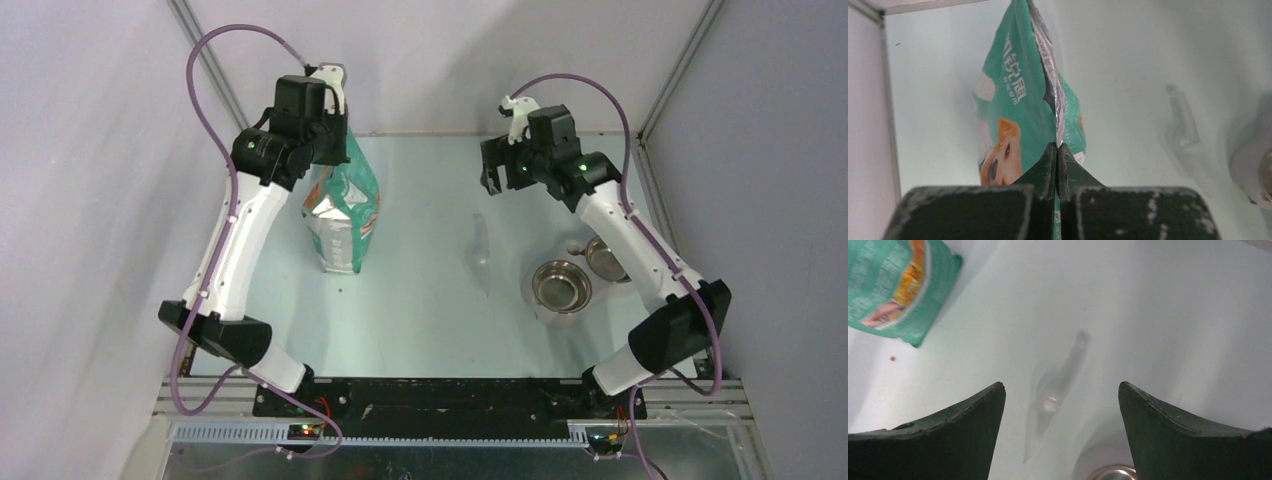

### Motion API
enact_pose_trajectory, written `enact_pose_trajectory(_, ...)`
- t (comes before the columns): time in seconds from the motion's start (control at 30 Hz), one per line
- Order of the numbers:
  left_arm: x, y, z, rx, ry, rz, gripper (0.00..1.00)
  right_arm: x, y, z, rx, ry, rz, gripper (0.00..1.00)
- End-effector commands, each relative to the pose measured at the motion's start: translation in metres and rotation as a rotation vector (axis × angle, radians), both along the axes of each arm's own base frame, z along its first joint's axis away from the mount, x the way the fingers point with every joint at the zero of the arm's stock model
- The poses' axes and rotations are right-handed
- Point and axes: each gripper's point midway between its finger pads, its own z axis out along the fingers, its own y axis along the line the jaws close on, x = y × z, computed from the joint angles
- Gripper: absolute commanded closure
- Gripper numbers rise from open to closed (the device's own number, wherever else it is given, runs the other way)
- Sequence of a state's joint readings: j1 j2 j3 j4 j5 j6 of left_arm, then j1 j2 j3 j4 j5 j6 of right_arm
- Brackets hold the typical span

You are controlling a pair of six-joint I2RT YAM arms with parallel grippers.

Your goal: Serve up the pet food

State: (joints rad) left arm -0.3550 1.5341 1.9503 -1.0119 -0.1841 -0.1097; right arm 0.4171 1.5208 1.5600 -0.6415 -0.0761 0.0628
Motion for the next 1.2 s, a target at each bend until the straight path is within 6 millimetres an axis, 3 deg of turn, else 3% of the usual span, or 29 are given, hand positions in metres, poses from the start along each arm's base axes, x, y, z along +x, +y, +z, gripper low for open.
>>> enact_pose_trajectory(0.0, 0.018, -0.041, 0.023, -0.148, -0.055, -0.128, 1.00, 0.019, 0.034, 0.038, 0.119, -0.056, 0.059, 0.15)
enact_pose_trajectory(0.03, 0.023, -0.044, 0.023, -0.153, -0.058, -0.132, 1.00, 0.023, 0.039, 0.054, 0.139, -0.084, 0.069, 0.16)
enact_pose_trajectory(0.07, 0.026, -0.045, 0.031, -0.163, -0.082, -0.134, 1.00, 0.028, 0.045, 0.052, 0.145, -0.074, 0.080, 0.16)
enact_pose_trajectory(0.1, 0.029, -0.047, 0.032, -0.164, -0.087, -0.134, 1.00, 0.032, 0.050, 0.066, 0.161, -0.103, 0.090, 0.16)
enact_pose_trajectory(0.13, 0.032, -0.048, 0.038, -0.171, -0.111, -0.136, 1.00, 0.036, 0.056, 0.064, 0.164, -0.094, 0.103, 0.16)
enact_pose_trajectory(0.17, 0.032, -0.050, 0.042, -0.180, -0.123, -0.153, 1.00, 0.038, 0.060, 0.076, 0.176, -0.120, 0.112, 0.16)
enact_pose_trajectory(0.27, 0.030, -0.063, 0.055, -0.217, -0.184, -0.230, 1.00, 0.045, 0.074, 0.080, 0.192, -0.129, 0.136, 0.17)
enact_pose_trajectory(0.37, 0.022, -0.062, 0.067, -0.230, -0.236, -0.248, 1.00, 0.040, 0.086, 0.084, 0.208, -0.136, 0.179, 0.17)
enact_pose_trajectory(0.53, 0.008, -0.047, 0.037, -0.207, -0.179, -0.218, 1.00, 0.017, 0.116, 0.076, 0.260, -0.072, 0.357, 0.18)
enact_pose_trajectory(0.57, 0.007, -0.042, 0.035, -0.213, -0.177, -0.204, 1.00, 0.014, 0.128, 0.067, 0.291, -0.024, 0.408, 0.18)
enact_pose_trajectory(0.6, 0.004, -0.039, 0.028, -0.213, -0.162, -0.196, 1.00, 0.013, 0.134, 0.072, 0.316, -0.019, 0.443, 0.17)
enact_pose_trajectory(0.63, 0.002, -0.037, 0.025, -0.225, -0.154, -0.200, 1.00, 0.007, 0.148, 0.061, 0.357, 0.043, 0.530, 0.17)
enact_pose_trajectory(0.67, -0.002, -0.038, 0.026, -0.235, -0.151, -0.213, 1.00, 0.006, 0.156, 0.079, 0.390, 0.018, 0.586, 0.16)
enact_pose_trajectory(0.7, -0.006, -0.042, 0.028, -0.251, -0.146, -0.254, 1.00, 0.004, 0.169, 0.068, 0.424, 0.071, 0.653, 0.15)
enact_pose_trajectory(0.73, -0.010, -0.044, 0.038, -0.261, -0.164, -0.281, 0.96, 0.005, 0.174, 0.088, 0.449, 0.029, 0.686, 0.13)
enact_pose_trajectory(0.77, -0.015, -0.047, 0.050, -0.271, -0.183, -0.326, 0.88, 0.010, 0.183, 0.081, 0.476, 0.058, 0.704, 0.13)
enact_pose_trajectory(0.8, -0.019, -0.047, 0.058, -0.274, -0.202, -0.344, 0.68, 0.012, 0.186, 0.094, 0.508, 0.045, 0.704, 0.13)
enact_pose_trajectory(0.87, -0.025, -0.040, 0.076, -0.298, -0.251, -0.337, 0.43, 0.025, 0.194, 0.097, 0.538, 0.028, 0.671, 0.13)
enact_pose_trajectory(0.9, -0.022, -0.030, 0.082, -0.301, -0.279, -0.294, 0.31, 0.027, 0.200, 0.099, 0.543, 0.013, 0.666, 0.14)
enact_pose_trajectory(0.97, -0.021, -0.010, 0.095, -0.329, -0.328, -0.207, 0.19, 0.033, 0.208, 0.099, 0.519, -0.017, 0.606, 0.16)
enact_pose_trajectory(1.0, -0.021, -0.004, 0.098, -0.346, -0.333, -0.177, 0.18, 0.045, 0.206, 0.101, 0.489, -0.060, 0.527, 0.16)
enact_pose_trajectory(1.03, -0.017, 0.006, 0.099, -0.349, -0.328, -0.142, 0.16, 0.045, 0.211, 0.102, 0.474, -0.076, 0.497, 0.19)
enact_pose_trajectory(1.07, -0.015, 0.008, 0.094, -0.372, -0.292, -0.124, 0.16, 0.060, 0.206, 0.103, 0.450, -0.108, 0.384, 0.21)
enact_pose_trajectory(1.17, 0.002, 0.028, 0.086, -0.409, -0.259, -0.033, 0.19, 0.074, 0.203, 0.115, 0.454, -0.158, 0.217, 0.30)
